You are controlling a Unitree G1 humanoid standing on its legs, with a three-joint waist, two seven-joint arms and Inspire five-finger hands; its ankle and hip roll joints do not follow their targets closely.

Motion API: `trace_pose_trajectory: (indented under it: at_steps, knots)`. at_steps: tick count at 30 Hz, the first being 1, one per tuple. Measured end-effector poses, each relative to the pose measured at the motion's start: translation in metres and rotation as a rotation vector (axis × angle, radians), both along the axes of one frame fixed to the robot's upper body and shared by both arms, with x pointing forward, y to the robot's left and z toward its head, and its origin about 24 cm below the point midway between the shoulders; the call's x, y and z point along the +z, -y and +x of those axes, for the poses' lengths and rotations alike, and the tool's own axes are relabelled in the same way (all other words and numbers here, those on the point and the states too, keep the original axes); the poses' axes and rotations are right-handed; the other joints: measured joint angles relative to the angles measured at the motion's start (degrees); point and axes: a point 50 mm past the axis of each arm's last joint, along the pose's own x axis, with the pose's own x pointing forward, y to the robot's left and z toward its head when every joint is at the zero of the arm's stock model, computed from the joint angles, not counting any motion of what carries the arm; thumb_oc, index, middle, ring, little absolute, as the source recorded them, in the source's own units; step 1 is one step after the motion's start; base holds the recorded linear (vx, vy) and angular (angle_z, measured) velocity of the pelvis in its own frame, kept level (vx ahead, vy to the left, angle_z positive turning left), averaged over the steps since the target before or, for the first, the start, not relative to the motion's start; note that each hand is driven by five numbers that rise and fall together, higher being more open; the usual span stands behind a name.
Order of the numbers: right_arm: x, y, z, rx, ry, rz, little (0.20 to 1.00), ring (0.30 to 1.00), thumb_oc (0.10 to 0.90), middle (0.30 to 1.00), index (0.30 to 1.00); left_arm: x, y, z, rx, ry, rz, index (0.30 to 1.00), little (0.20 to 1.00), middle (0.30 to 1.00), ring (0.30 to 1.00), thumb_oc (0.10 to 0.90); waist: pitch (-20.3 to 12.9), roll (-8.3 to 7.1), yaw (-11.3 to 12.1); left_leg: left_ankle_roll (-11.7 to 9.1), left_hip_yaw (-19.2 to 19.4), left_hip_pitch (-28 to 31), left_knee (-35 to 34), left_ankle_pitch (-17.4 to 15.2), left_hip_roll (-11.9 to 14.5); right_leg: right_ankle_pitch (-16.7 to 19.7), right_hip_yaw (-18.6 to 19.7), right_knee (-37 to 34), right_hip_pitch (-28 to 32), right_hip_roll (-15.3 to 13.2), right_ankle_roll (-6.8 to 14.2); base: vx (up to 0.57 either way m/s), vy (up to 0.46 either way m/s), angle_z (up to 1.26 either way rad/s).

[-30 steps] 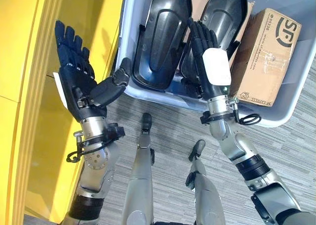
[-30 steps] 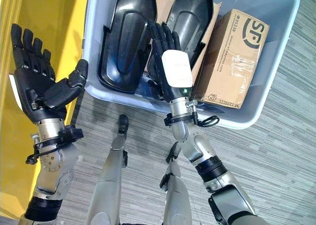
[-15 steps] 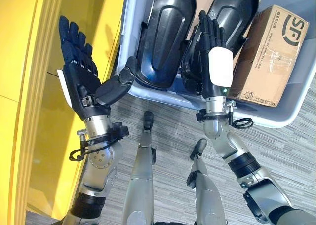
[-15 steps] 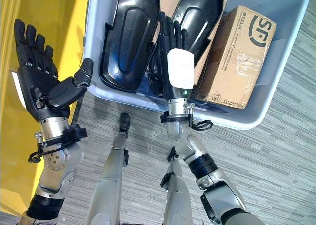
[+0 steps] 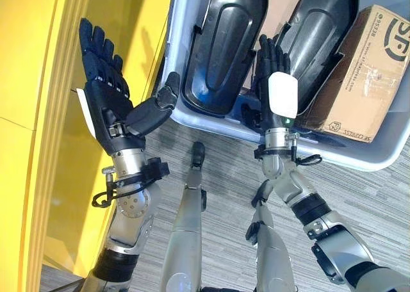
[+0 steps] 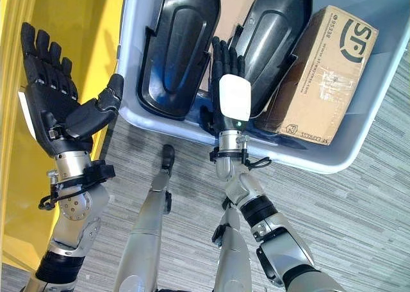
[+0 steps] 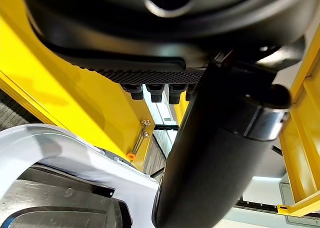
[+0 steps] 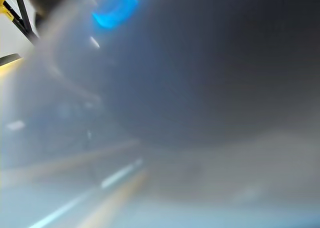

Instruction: Move parts from the plastic box to the shelf.

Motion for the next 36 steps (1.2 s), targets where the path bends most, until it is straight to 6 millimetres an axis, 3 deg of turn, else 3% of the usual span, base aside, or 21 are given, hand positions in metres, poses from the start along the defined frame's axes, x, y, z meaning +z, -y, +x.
trace_pose_trajectory:
  at_steps: [22,36]
  knots:
    - [0.001,0.006,0.002,-0.084,0.049,-0.004,1.000,1.000,0.900,1.000,1.000,-0.002,0.003,0.000,-0.015,-0.008,0.006,1.000,1.000,1.000,1.000,0.900,0.0,0.00,-0.2,0.3,0.3,-0.8,0.9,-0.3,0.0,0.0,0.1,0.0,-0.3,-0.1,0.0,0.00,0.000,0.00]
    - [-0.002,0.024,-0.009,-0.169,0.109,-0.024,1.000,1.000,0.900,1.000,1.000,-0.001,0.003,0.000,-0.008,-0.004,0.017,1.000,1.000,1.000,1.000,0.900,0.0,-0.01,-0.6,0.4,0.4,-1.8,1.1,-0.4,-0.1,0.2,0.1,0.0,-1.3,-0.2,0.2,0.00,0.000,0.00]
